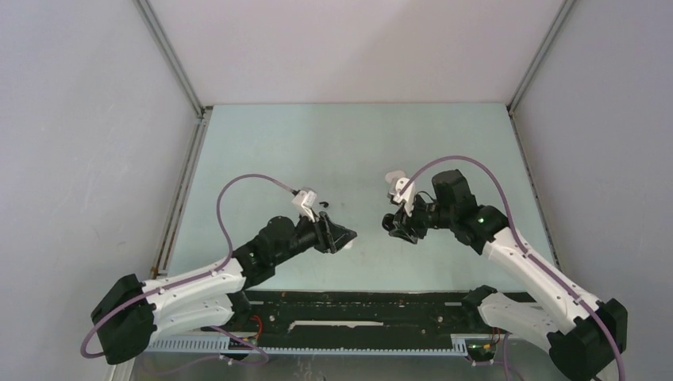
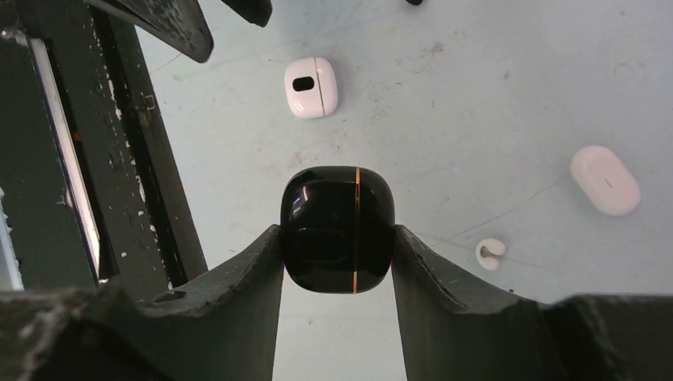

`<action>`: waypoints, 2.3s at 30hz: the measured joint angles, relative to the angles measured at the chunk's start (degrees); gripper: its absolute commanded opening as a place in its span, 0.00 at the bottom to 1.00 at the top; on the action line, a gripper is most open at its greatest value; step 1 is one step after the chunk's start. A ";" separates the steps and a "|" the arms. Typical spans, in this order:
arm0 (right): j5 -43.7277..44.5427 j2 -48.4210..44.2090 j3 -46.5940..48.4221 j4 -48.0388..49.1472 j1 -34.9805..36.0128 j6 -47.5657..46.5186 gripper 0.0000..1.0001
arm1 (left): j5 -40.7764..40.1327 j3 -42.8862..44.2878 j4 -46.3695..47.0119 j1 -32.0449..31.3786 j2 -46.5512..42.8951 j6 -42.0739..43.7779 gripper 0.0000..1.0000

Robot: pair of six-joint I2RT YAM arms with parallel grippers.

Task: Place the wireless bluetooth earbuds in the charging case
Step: Pass from the right arm to the left, then pass from the left arm to the right

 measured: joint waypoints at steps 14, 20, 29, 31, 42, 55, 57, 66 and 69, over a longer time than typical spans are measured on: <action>-0.35 -3.43 -2.14 0.59 3.32 -6.86 0.30 | 17.42 5.20 15.89 0.57 15.17 -7.98 0.54; 0.07 -3.30 -2.36 0.57 4.11 -7.63 0.30 | 20.57 8.26 19.89 0.57 19.91 -10.05 0.50; 0.26 -3.17 -2.36 0.52 5.05 -8.39 0.31 | 22.58 11.19 22.29 0.57 25.40 -12.50 0.40; 0.26 -3.17 -2.36 0.52 5.07 -8.50 0.31 | 22.77 11.19 22.69 0.57 25.81 -12.66 0.37; 1.38 -3.08 -2.56 0.17 5.16 -9.38 0.70 | 23.08 11.13 25.22 0.68 28.20 -14.08 0.04; -17.99 -1.01 -0.26 -3.76 -5.95 -4.63 0.73 | 24.39 -3.80 44.68 -3.58 28.30 -1.64 0.00; -20.44 0.07 0.52 -5.35 -5.95 -5.11 0.69 | 23.78 -4.31 42.62 -6.54 26.32 4.52 0.01; -27.12 4.74 2.43 -15.28 -5.53 -12.57 0.53 | 17.84 -1.73 28.98 -15.10 17.90 28.81 0.01; -27.93 4.74 2.51 -17.94 -4.96 -15.08 0.50 | 16.39 -1.70 27.63 -15.08 17.35 31.82 0.00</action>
